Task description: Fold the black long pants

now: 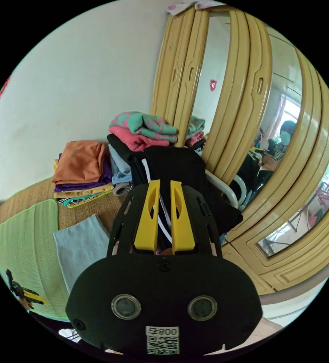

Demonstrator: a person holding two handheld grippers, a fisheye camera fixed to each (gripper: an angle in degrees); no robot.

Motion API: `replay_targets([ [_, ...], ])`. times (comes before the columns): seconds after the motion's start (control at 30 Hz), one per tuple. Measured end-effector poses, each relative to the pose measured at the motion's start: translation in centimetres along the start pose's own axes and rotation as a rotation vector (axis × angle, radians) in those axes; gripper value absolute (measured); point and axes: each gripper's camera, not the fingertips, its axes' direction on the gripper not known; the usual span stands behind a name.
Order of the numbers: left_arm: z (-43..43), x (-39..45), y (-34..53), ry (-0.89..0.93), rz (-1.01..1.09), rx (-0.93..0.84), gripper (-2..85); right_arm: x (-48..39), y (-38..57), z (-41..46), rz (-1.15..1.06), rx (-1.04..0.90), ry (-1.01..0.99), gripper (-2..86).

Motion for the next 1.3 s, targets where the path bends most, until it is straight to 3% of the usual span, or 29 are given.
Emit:
replay_targets([
  [0.1, 2.3, -1.1, -0.6, 0.003, 0.016, -0.005, 0.2, 1.4, -1.3, 3.9, 0.029, -0.08, -0.037, 6.7],
  [0.47, 10.3, -8.4, -0.6, 0.014, -0.024, -0.014, 0.1, 6.1, -5.3, 9.5, 0.026, -0.047, 0.014, 7.4],
  [0.67, 15.1, -12.8, 0.2, 0.042, -0.055, 0.003, 0.1, 10.2, -9.0, 11.6, 0.059, -0.044, -0.003, 3.0],
  [0.93, 22.3, -19.3, 2.7, 0.062, -0.066, 0.018, 0.2, 20.1, -13.6, 9.9, 0.226, 0.08, -0.288, 0.7],
  [1.3, 29.6, -27.2, 8.7, 0.126, -0.044, 0.144, 0.2, 22.6, -25.3, -1.6, 0.094, 0.312, -0.678, 0.4],
])
